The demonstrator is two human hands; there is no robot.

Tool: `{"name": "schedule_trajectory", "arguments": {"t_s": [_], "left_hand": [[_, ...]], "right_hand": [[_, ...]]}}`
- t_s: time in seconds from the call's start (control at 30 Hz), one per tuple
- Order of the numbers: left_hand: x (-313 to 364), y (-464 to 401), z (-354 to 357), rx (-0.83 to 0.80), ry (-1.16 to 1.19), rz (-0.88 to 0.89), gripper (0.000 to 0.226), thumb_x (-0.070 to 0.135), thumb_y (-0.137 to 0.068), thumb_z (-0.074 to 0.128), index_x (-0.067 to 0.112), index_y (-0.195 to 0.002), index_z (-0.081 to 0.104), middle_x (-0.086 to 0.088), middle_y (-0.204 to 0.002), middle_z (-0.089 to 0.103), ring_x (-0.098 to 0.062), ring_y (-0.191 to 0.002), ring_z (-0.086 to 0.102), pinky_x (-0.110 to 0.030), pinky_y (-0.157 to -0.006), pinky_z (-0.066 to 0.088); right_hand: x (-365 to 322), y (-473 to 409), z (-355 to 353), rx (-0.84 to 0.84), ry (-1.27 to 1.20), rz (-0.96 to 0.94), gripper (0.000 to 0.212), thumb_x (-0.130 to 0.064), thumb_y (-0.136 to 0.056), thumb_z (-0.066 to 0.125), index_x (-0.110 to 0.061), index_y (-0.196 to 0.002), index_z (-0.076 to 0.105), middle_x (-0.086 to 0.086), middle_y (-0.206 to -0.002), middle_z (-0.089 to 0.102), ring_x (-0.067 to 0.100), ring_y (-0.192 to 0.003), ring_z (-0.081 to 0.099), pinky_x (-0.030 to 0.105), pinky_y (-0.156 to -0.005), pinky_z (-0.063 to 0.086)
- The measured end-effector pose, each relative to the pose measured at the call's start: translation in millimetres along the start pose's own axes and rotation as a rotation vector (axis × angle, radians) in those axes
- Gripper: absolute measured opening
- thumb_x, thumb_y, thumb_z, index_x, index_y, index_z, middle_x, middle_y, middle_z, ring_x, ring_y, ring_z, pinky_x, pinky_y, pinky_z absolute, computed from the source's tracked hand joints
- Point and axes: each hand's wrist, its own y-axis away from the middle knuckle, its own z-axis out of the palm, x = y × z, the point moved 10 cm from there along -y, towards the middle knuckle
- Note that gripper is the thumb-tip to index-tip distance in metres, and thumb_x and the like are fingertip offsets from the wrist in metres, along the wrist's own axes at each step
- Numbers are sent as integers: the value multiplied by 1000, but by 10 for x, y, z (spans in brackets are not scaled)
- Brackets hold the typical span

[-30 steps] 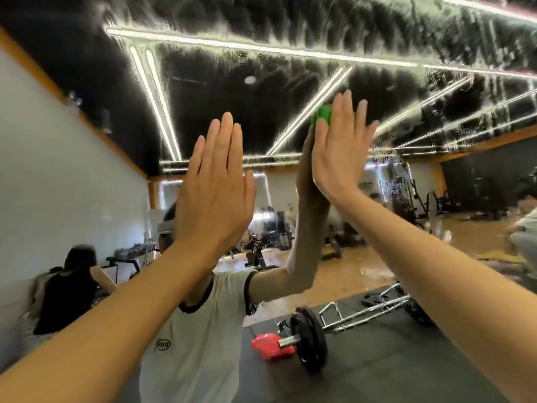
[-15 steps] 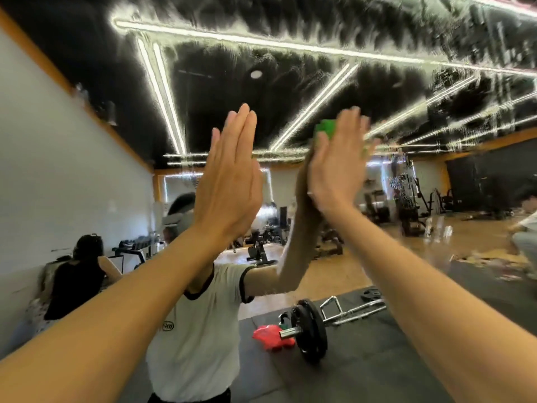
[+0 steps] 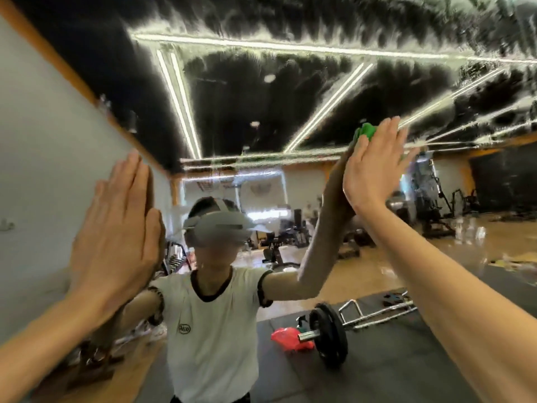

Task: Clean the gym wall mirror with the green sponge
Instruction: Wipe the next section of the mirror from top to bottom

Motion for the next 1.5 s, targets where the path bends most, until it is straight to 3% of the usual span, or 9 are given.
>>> {"name": "schedule_trajectory", "arguments": {"t_s": [0.07,0.17,0.27,0.57,0.83,1.0,1.13,1.33,1.5], "left_hand": [[-1,-1,11,4,-15,-6,63,33,-105,21,4,-160,15,-13,-169,11,-11,-154,-3,-26,-126,-6],[48,-1,-19,20,-25,19,63,32,-105,20,2,-160,15,-14,-169,11,-21,-156,5,-30,-127,-2],[48,0,-25,21,-55,29,62,32,-105,23,2,-160,16,-14,-169,12,-26,-156,10,-27,-126,-4],[87,11,-64,27,-67,19,63,25,-103,29,3,-160,13,-12,-169,10,-24,-157,7,-27,-126,-5],[113,0,-64,24,-57,27,63,32,-105,20,0,-159,18,-16,-168,14,-26,-156,10,-24,-125,-7],[115,3,-82,40,-57,19,63,29,-104,23,2,-160,16,-14,-168,13,-26,-156,10,-23,-125,-7],[115,11,-90,57,-57,20,60,27,-105,27,3,-160,18,-13,-168,15,-25,-156,10,-23,-124,-7],[121,11,-92,54,-65,19,60,28,-105,26,4,-160,20,-13,-168,16,-25,-156,12,-23,-125,-6],[113,13,-78,41,-30,12,61,27,-104,29,8,-160,16,-10,-169,13,-22,-156,7,-23,-124,-7]], "right_hand": [[-658,172,79,21,-24,-109,56,-31,-110,19,-8,-161,12,9,-169,6,25,-156,-1,50,-125,-5],[-2107,908,258,-59,-32,-701,59,-36,-108,12,-12,-161,14,6,-169,9,23,-156,1,46,-123,-7],[-2403,1110,256,-92,21,-1054,59,-38,-107,12,-13,-159,21,5,-168,17,22,-156,9,45,-124,-3],[-465,-27,26,15,-39,-43,54,-27,-111,21,-4,-159,15,11,-169,9,26,-156,2,51,-125,-3],[-2085,1437,214,-46,-75,-997,58,-33,-105,21,-8,-157,28,10,-165,25,25,-154,18,45,-124,3],[-458,457,4,-25,-165,-522,48,-17,-104,40,-3,-150,37,17,-159,32,32,-143,34,35,-114,25],[-146,490,7,61,-284,-83,59,-33,-106,20,-2,-156,28,12,-165,22,25,-154,14,41,-126,1],[-1730,1774,131,-9,-368,-927,45,-20,-100,49,1,-139,54,17,-149,50,34,-144,39,41,-124,14],[-389,977,49,-69,-349,-605,48,-30,-105,43,-10,-148,47,7,-156,43,25,-150,28,47,-126,15]]}}
